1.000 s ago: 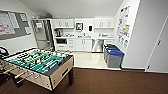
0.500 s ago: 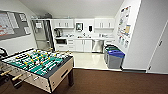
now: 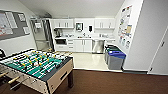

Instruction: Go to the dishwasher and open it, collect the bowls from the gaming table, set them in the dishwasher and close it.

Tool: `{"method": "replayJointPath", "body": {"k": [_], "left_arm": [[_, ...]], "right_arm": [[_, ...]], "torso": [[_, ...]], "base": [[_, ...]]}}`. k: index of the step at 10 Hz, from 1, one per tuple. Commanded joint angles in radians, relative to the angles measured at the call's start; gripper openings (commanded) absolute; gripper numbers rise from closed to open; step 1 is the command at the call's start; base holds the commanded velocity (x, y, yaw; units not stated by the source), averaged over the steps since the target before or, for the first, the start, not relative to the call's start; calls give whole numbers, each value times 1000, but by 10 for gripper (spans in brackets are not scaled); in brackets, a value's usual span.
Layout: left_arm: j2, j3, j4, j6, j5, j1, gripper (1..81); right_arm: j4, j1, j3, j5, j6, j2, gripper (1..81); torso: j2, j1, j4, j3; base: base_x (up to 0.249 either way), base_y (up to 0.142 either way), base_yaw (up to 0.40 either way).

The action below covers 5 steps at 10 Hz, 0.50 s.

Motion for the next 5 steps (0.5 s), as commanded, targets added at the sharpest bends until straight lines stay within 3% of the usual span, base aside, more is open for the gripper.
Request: {"method": "replayJointPath", "body": {"k": [1,5], "left_arm": [[-19,13,13,7,49,-48,811],[-7,13,14,7,51,-47,811]], "right_arm": [[7,47,13,-49,-5,-10,811],[12,45,9,-49,-3,0,811]], "torso": [[0,0,0,0],[0,0,0,0]], "base": [[112,0,0],[113,0,0]]}}
